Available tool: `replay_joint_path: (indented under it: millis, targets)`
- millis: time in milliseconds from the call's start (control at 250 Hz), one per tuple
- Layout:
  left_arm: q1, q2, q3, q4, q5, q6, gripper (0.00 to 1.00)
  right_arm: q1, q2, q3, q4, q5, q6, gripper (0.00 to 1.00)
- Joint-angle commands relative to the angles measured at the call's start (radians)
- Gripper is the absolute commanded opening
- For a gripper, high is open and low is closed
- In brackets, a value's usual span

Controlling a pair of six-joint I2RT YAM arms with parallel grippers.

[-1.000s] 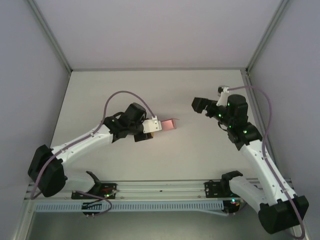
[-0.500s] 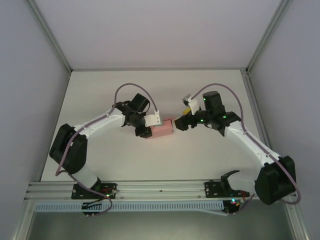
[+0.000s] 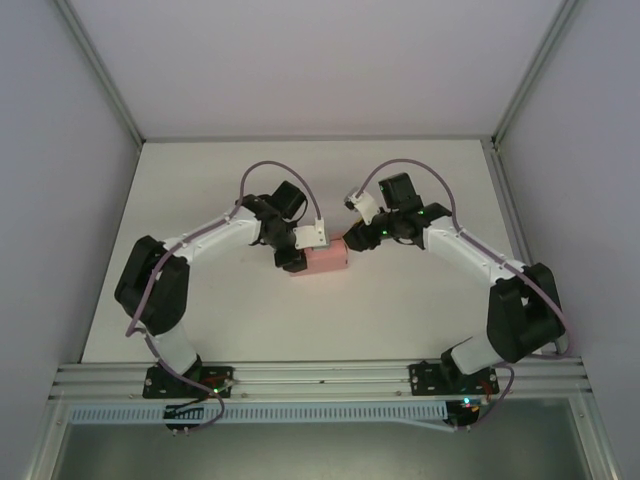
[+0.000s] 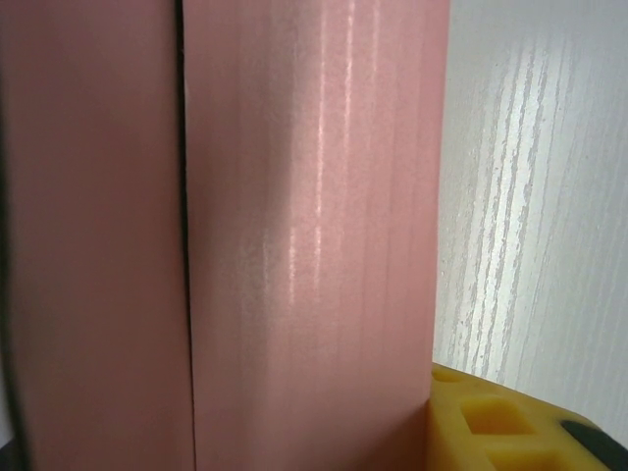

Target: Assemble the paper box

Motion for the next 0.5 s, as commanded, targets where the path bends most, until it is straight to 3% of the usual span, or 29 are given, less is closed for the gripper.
replay_joint_path:
  millis: [0, 184, 363, 495]
  targets:
    - [0.004, 0.029, 0.033, -0.032, 0.001, 0.012, 0.42, 0.010, 0.013, 0.023, -0.016, 0.022, -0.016, 0.29]
    - [-0.004, 0.036, 0.051, -0.030, -0.001, 0.011, 0.42, 0.021, 0.038, 0.023, -0.029, 0.035, -0.012, 0.28]
    - [-0.006, 0.038, 0.055, -0.028, -0.012, 0.003, 0.42, 0.027, 0.041, 0.028, -0.016, 0.054, 0.034, 0.08]
    - [-0.015, 0.047, 0.064, -0.025, -0.031, -0.013, 0.42, 0.036, 0.022, 0.032, -0.016, 0.030, 0.139, 0.04]
